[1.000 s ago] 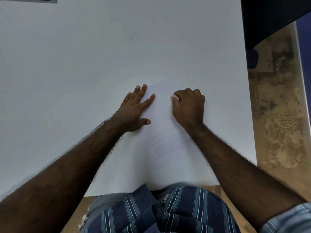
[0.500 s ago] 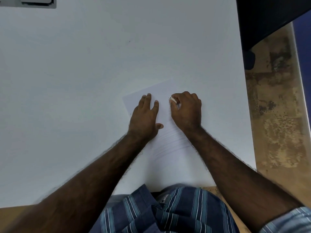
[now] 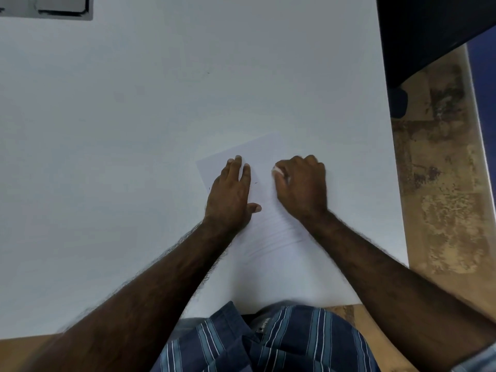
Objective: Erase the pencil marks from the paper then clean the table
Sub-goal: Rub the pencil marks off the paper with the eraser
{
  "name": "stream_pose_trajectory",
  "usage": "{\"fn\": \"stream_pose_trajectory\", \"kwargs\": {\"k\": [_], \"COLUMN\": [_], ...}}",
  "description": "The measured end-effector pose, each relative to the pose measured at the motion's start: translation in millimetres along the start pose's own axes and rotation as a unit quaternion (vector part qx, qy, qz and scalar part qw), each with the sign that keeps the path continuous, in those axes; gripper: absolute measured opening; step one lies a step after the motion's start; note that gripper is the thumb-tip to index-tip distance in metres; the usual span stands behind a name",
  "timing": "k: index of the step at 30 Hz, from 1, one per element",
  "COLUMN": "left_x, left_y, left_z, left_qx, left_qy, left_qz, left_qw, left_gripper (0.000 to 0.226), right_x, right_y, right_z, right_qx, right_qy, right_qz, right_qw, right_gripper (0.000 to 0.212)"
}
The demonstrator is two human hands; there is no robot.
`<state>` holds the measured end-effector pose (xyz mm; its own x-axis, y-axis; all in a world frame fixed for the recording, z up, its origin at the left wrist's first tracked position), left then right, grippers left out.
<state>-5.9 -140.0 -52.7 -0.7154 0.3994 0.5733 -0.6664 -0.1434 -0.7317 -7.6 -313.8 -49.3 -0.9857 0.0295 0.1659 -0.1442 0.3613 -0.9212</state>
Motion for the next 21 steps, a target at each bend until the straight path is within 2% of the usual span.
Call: {"fn": "stream_pose_trajectory", "kwargs": {"k": [4, 6, 10, 12, 15, 17, 21], "left_x": [-0.5, -0.6, -0.6, -0.2, -1.6, -2.6, -1.9], "left_y": [-0.4, -0.2, 0.0, 1.0, 1.7, 2.2, 2.5], "left_z": [-1.8, -1.4, -1.8, -2.2, -2.9, -3.7, -3.7], "left_qx": [0.005, 0.004, 0.005, 0.002, 0.006, 0.008, 0.005], "left_qy": [0.009, 0.011, 0.012, 0.012, 0.012, 0.012, 0.015], "left_qz": [0.004, 0.001, 0.003, 0.001, 0.000, -0.001, 0.002], "left_qw": [1.000, 1.000, 1.000, 1.000, 1.000, 1.000, 1.000], "left_gripper": [0.102, 0.103, 0.105, 0.105, 0.103, 0.102, 0.105], "right_x": [34.6, 26.6, -4.5, -0.1, 26.9, 31.1, -0.3], "right_y": [18.7, 14.6, -4.7, -2.6, 14.0, 16.2, 0.4], "right_z": [-32.3, -25.1, 4.5, -4.6, -32.1, -30.9, 2.1], "right_qx": [0.033, 0.041, 0.013, 0.010, 0.034, 0.052, 0.037], "right_qy": [-0.128, -0.108, 0.034, 0.020, -0.090, -0.131, -0.025], "right_qz": [-0.073, -0.054, 0.012, 0.004, -0.058, -0.067, 0.003], "right_qw": [0.989, 0.992, 0.999, 1.000, 0.994, 0.988, 0.999], "right_gripper": [0.021, 0.020, 0.014, 0.016, 0.023, 0.025, 0.012]}}
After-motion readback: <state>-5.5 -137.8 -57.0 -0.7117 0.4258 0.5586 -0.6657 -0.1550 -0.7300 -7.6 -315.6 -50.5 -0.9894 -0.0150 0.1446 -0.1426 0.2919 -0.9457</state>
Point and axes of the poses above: each hand's wrist, its own x-axis away from the middle knuckle, its own y-axis out of the palm, z = x × y, the point moved 5 cm from there along -x, towards the middle knuckle, and after that the axes turned 12 degrees about -z, right-handed, at the moved point
